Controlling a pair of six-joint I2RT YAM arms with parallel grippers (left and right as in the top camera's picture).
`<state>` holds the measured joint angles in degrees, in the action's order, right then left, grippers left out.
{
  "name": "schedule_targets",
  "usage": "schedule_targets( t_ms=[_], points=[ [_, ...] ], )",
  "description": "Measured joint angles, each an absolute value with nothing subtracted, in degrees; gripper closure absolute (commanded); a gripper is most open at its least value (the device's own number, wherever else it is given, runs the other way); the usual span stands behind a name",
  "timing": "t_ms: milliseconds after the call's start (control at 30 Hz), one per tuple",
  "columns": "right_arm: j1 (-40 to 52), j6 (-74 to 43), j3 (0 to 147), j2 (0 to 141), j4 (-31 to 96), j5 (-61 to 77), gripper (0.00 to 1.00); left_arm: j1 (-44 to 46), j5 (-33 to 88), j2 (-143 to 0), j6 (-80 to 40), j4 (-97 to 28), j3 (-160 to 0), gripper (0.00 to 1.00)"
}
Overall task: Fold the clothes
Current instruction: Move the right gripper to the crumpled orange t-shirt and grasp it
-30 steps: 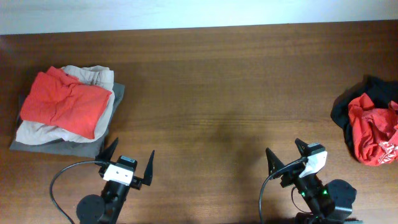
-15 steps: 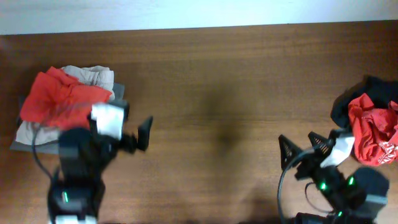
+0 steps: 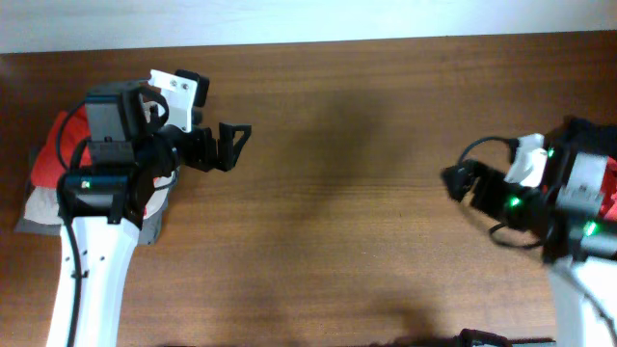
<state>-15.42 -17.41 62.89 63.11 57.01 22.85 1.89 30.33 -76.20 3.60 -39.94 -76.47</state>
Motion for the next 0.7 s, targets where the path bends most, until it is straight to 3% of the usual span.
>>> schedule_targets(
  t_ms=[300, 533, 700],
  points=[
    [-31.86, -23.59, 82.94, 84.42, 65.63, -0.14, 0.01, 1.89, 31.11, -77.43, 3.55, -40.10, -76.47, 0.01],
    [-47.24, -25.17, 86.19, 95.79, 62.94, -2.72, 0.01, 2.37, 31.14, -77.71, 3.55, -40.10, -76.47, 0.01],
    [-51.57, -25.74, 86.26, 101.36, 57.10, -1.41, 0.02, 3.81, 31.14, -79.05, 3.55, -40.10, -76.47, 0.01]
  ],
)
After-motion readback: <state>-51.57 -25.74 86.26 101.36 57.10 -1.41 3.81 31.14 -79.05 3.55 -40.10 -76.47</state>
